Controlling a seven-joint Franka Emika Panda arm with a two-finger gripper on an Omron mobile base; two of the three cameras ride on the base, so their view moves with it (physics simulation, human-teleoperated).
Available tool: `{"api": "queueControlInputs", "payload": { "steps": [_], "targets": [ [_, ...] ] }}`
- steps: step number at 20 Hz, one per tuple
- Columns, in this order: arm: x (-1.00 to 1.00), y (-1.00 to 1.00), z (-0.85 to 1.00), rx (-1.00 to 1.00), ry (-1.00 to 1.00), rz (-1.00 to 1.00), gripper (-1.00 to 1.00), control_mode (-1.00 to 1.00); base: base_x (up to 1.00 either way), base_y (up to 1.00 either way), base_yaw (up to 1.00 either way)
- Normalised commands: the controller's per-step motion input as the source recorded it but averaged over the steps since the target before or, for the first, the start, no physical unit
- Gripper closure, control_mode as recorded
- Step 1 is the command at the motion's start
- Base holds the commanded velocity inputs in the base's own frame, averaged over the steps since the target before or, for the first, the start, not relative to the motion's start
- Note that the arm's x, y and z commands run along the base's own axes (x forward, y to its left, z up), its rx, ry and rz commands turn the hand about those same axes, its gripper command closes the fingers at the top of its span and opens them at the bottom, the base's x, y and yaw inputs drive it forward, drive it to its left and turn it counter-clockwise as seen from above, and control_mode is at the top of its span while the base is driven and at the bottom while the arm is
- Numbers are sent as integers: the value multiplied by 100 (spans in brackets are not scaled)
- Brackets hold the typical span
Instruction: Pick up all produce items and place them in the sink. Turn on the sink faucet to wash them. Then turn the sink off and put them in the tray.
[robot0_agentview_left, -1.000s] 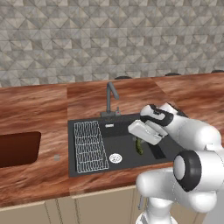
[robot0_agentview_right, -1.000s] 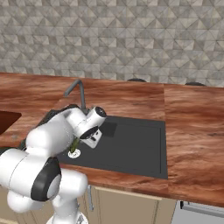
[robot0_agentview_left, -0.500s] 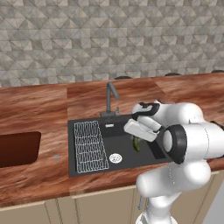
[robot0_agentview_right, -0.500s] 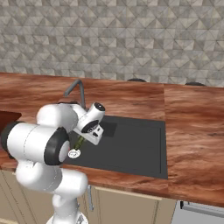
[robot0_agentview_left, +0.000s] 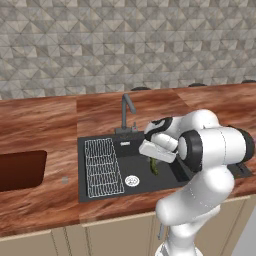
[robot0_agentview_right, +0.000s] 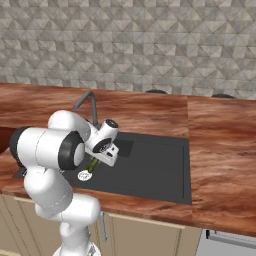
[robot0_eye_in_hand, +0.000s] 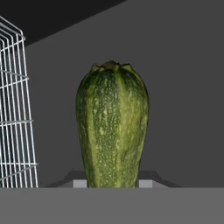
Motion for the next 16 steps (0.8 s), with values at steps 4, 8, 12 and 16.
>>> {"api": "queueControlInputs", "payload": {
  "steps": [4,8,12,16],
  "targets": [
    [21,0,-27,-4,0,0,100,-100,0,0,0],
    [20,0,-27,-5,0,0,100,-100,0,0,0],
    [20,0,-25,-5,0,0,100,-100,0,0,0],
    [17,0,-26,-5,0,0,100,-100,0,0,0]
  ]
}}
